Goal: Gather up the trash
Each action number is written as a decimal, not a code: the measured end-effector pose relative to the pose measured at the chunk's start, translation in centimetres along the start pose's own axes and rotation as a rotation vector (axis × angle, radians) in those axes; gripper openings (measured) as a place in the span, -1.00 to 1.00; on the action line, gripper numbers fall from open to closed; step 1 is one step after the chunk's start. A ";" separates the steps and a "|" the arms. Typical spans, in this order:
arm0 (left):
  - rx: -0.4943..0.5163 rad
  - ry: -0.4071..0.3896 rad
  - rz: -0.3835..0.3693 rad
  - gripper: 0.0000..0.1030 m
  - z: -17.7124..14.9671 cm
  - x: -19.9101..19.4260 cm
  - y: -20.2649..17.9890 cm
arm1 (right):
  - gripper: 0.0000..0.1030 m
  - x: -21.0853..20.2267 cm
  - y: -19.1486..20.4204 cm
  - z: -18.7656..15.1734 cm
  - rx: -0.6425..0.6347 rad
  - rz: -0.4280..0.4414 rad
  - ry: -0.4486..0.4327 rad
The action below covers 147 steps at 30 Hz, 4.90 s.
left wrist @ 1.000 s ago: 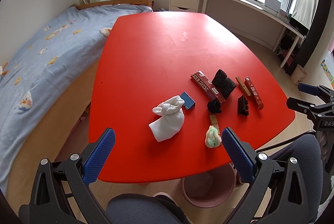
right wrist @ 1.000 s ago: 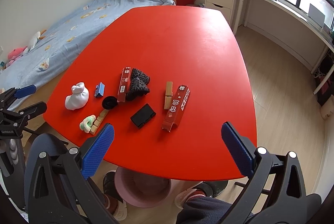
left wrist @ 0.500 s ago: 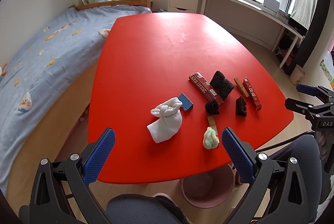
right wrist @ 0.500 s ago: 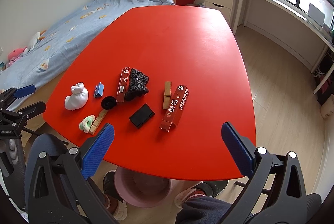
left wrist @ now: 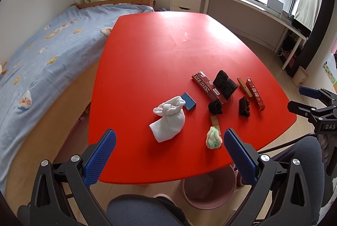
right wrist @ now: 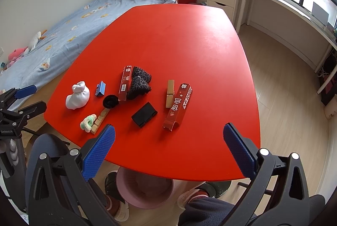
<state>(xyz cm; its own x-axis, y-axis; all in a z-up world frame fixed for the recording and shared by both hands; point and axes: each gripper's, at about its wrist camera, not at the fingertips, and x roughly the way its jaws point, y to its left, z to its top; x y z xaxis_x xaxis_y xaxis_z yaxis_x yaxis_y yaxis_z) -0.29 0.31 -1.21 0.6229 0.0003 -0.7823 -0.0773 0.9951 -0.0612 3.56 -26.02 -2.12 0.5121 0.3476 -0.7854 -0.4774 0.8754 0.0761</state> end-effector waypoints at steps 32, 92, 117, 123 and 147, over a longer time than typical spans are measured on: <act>-0.001 0.145 0.011 0.90 1.9 7.1 1.5 | 0.95 7.0 -2.8 1.9 0.035 -0.060 0.128; 0.067 0.098 -0.082 -0.34 0.6 2.4 -0.6 | -0.62 0.2 -0.7 -0.8 -0.043 0.052 0.074; 0.143 0.179 -0.260 -0.34 -6.1 0.1 -6.8 | -0.62 -3.9 4.0 -9.2 -0.087 0.208 0.163; 0.141 0.184 -0.273 -0.32 -6.2 0.2 -6.9 | -0.61 -3.6 4.1 -9.4 -0.087 0.234 0.174; 0.082 0.138 -0.204 0.85 -5.7 -0.2 -5.2 | 0.95 -2.6 2.5 -9.4 -0.014 0.174 0.169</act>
<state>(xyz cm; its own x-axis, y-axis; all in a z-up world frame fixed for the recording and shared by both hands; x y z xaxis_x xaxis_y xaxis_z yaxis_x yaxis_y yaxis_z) -4.46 -5.42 -4.24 0.5064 -0.2092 -0.8365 0.1061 0.9779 -0.1803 -5.72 -27.87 -5.62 0.2952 0.4309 -0.8527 -0.5583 0.8021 0.2121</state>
